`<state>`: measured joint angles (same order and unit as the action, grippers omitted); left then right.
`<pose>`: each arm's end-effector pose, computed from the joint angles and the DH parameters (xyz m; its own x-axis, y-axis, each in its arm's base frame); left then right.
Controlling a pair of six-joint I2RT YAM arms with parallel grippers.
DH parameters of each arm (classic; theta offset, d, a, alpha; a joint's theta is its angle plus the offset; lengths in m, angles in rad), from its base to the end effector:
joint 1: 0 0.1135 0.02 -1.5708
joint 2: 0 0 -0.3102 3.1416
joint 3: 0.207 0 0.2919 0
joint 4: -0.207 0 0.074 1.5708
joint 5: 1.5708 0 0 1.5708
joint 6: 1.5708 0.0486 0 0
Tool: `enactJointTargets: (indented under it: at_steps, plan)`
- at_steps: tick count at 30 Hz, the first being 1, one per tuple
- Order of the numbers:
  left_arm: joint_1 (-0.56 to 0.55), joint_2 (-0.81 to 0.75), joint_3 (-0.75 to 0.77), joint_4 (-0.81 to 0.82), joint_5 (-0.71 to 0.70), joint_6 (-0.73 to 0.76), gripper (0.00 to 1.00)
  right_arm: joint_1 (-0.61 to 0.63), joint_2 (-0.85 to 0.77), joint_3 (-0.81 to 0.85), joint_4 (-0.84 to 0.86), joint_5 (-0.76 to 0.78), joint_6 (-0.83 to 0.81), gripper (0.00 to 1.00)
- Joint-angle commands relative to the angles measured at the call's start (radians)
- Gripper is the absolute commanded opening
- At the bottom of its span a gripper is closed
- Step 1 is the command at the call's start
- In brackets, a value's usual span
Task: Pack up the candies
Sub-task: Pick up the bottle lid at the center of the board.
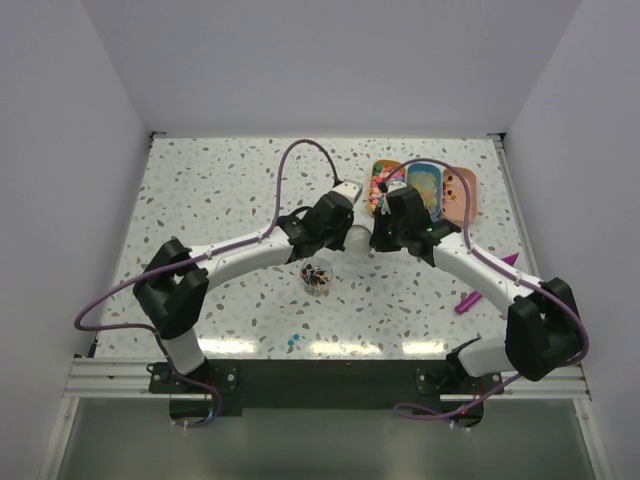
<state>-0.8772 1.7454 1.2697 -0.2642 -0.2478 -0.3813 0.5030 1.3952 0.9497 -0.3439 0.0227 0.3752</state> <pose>0.2935 -0.3344 0.2598 -0.6344 0.1987 -0.7470 0.4241 0.8975 -0.1213 0.2947 0.1609 0.2629 -0.7502 0.0054 -0.6612 -0.2074 0.9476 0.2431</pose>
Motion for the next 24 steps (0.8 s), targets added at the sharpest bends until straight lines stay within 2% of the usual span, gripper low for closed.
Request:
enactJointTargets:
  at_steps: [1, 7, 15, 20, 21, 24]
  plan:
    - [0.0, -0.007, 0.036, 0.034, -0.008, 0.005, 0.0, 0.006, -0.045, -0.003, 0.065, -0.021, 0.007, 0.08]
    - [0.015, -0.046, -0.006, 0.082, 0.056, 0.013, 0.0, 0.006, -0.084, -0.031, 0.114, -0.112, 0.019, 0.35]
    - [0.194, -0.153, -0.09, 0.114, 0.266, -0.013, 0.0, 0.005, -0.225, -0.075, 0.264, -0.214, 0.018, 0.75]
    - [0.32, -0.224, -0.124, 0.131, 0.418, -0.021, 0.0, 0.003, -0.323, -0.124, 0.426, -0.239, -0.076, 0.88]
    - [0.34, -0.234, -0.128, 0.137, 0.477, -0.034, 0.0, 0.005, -0.332, -0.132, 0.454, -0.247, -0.106, 0.96]
    - [0.432, -0.251, -0.145, 0.163, 0.608, -0.071, 0.0, 0.003, -0.334, -0.143, 0.546, -0.302, -0.195, 0.99]
